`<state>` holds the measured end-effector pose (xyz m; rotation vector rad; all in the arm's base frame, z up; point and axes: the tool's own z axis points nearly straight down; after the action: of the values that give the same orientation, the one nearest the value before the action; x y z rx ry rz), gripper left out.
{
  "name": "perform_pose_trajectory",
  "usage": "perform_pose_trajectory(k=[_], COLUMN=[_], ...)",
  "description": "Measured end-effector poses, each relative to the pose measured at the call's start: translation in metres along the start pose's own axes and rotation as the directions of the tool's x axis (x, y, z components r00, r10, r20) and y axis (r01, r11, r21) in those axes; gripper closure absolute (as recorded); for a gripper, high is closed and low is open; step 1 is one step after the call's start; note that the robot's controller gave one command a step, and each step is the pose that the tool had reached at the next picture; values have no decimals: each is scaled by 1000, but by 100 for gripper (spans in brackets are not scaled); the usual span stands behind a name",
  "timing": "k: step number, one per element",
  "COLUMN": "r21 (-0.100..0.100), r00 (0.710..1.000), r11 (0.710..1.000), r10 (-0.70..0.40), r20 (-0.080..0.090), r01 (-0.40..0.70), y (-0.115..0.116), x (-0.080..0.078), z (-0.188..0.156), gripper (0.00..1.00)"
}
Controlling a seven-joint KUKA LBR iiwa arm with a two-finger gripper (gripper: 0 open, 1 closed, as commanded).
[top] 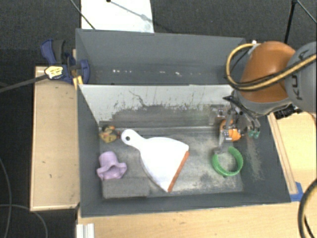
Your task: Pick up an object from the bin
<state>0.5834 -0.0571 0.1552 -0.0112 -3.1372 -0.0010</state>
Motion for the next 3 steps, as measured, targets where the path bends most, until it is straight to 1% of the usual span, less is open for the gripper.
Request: perform_pose_trajectory(k=[1,2,3], r21=[1,1,0], r00=[1000,1000,989], r11=[1000,1000,989], r10=[-1,-20,-149], r20=[8,13,5], r01=[1,20,149], y=[0,-27,-37], x=[-2,29,47], z=[-5,50,79], gripper=[0,0,0])
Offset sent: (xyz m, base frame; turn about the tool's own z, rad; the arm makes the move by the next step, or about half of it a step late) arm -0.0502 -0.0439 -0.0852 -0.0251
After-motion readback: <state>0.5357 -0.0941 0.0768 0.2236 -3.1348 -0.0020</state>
